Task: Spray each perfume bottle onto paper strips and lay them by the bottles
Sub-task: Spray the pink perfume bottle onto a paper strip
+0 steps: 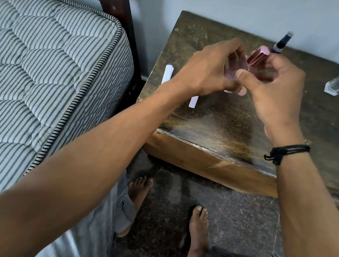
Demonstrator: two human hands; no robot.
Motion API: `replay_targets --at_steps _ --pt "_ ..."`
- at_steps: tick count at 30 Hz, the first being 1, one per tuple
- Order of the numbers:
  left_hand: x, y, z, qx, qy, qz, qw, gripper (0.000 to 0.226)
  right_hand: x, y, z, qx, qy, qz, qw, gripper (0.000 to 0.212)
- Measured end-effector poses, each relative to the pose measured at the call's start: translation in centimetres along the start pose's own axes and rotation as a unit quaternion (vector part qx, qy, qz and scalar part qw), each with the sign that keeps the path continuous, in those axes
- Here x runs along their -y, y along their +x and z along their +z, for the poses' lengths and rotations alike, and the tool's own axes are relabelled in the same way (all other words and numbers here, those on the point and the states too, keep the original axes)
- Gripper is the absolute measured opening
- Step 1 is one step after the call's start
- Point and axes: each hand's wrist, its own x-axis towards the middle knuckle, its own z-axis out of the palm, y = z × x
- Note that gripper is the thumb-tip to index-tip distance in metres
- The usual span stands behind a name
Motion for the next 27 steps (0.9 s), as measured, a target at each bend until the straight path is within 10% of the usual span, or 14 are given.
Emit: replay_targets --at_steps 27 --pt "1.0 0.5 -0.2 0.063 -0.036 0.000 0.997 0.038 -0.7 0.7 -1.4 0.047 -0.030 0.011 0.998 0.037"
